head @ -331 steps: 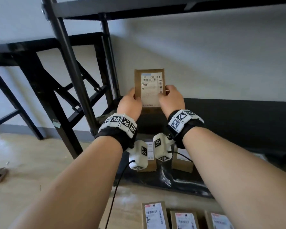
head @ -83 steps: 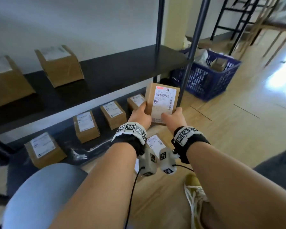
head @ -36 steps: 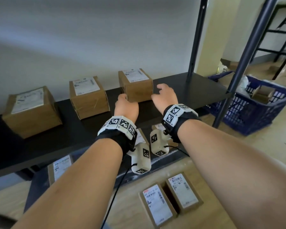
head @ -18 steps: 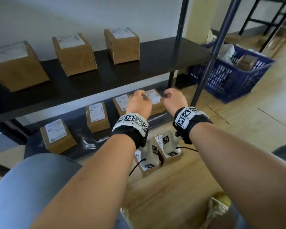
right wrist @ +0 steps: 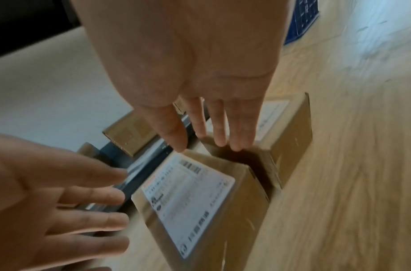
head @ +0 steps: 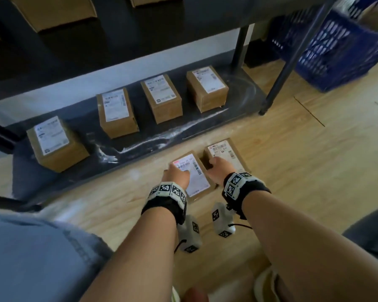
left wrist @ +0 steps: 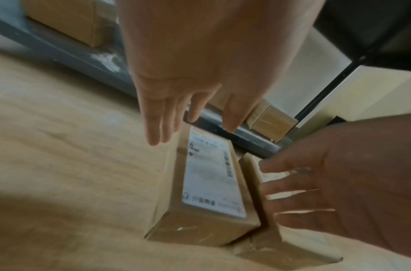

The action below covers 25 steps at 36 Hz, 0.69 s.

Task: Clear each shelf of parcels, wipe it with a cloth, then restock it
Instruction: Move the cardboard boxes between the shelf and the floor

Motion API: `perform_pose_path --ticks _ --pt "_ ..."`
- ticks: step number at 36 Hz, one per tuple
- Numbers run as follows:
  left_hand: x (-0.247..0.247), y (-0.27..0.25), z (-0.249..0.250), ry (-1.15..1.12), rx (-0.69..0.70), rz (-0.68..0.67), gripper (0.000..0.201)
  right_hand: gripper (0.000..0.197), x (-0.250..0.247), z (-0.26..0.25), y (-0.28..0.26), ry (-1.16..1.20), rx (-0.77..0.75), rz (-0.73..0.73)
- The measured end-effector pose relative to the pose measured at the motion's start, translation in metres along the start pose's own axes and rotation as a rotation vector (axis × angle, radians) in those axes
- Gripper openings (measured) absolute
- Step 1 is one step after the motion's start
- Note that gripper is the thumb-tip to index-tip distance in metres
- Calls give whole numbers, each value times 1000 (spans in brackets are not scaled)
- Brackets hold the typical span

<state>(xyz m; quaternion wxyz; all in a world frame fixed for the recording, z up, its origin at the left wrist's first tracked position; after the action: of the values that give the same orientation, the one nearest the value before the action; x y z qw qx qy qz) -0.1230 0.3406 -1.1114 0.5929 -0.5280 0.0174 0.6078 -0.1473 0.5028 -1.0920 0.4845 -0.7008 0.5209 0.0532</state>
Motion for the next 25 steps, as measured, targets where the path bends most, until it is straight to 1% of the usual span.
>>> perform_pose_path --ticks 2,5,7,9,13,17,19,22,23,25 --pt "16 4 -10 2 -15 -63 38 50 15 8 5 3 34 -44" --pt "31 4 -21 -17 -59 -141 31 51 30 18 9 -30 86 -101" --pt "39 7 -25 -25 -80 -165 31 52 37 22 11 -62 113 -134" --pt "44 10 -26 -25 -89 -179 34 46 42 24 12 -88 124 -149" --pt "40 7 -25 -46 -96 -164 31 33 47 21 13 -154 134 -177" --pt "28 8 -29 -79 -138 -117 31 29 45 17 11 -123 134 -163" --pt "19 6 -29 -100 -147 -82 30 30 41 16 8 -82 138 -148" --pt "9 -2 -20 -146 -116 -43 21 38 31 10 2 16 123 -83" --pt "6 -7 -15 -168 -97 -33 22 39 27 8 -1 66 124 -63" --pt "1 -14 -4 -188 -55 -24 26 35 17 8 -8 158 129 -28"
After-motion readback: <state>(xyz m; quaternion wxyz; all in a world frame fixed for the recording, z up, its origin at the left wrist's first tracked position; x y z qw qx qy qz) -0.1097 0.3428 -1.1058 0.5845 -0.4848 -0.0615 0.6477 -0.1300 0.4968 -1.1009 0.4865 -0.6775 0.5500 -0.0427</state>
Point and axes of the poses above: each hand's wrist, its own y-axis towards the middle knuckle, its own x-axis out of the palm, z = x × y, the point moved 8 cm from there along y, towards the middle knuckle, and after that the axes turned 6 degrees about y, right-handed, at the moved point
